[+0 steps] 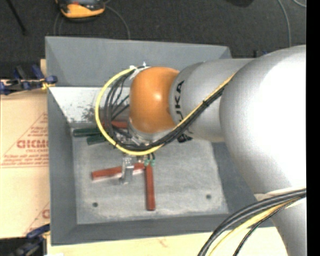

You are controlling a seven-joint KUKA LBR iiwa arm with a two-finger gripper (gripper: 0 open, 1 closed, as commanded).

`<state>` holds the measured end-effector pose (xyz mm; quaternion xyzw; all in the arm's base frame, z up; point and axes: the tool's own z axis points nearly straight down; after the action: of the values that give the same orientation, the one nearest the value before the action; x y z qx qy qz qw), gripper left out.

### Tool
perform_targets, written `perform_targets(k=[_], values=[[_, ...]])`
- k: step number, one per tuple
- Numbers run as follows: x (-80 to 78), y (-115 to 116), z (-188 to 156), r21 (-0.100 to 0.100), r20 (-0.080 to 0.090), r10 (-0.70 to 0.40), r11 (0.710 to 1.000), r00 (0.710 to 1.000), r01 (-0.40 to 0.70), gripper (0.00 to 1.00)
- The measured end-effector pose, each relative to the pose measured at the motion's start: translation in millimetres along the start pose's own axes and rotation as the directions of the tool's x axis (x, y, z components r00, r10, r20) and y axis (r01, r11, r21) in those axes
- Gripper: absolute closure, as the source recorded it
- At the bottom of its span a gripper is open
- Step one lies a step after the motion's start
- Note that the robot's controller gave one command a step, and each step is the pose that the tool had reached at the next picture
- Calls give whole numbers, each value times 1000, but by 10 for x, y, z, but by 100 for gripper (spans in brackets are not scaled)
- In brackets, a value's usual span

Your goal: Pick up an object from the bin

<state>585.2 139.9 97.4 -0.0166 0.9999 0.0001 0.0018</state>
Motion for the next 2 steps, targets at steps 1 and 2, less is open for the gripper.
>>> perform_targets(k=[1,2], values=[[-338,-21,262,0,2,-292,956,956,292,100],[-338,-20,262,-1,2,-291,957,957,291,100]])
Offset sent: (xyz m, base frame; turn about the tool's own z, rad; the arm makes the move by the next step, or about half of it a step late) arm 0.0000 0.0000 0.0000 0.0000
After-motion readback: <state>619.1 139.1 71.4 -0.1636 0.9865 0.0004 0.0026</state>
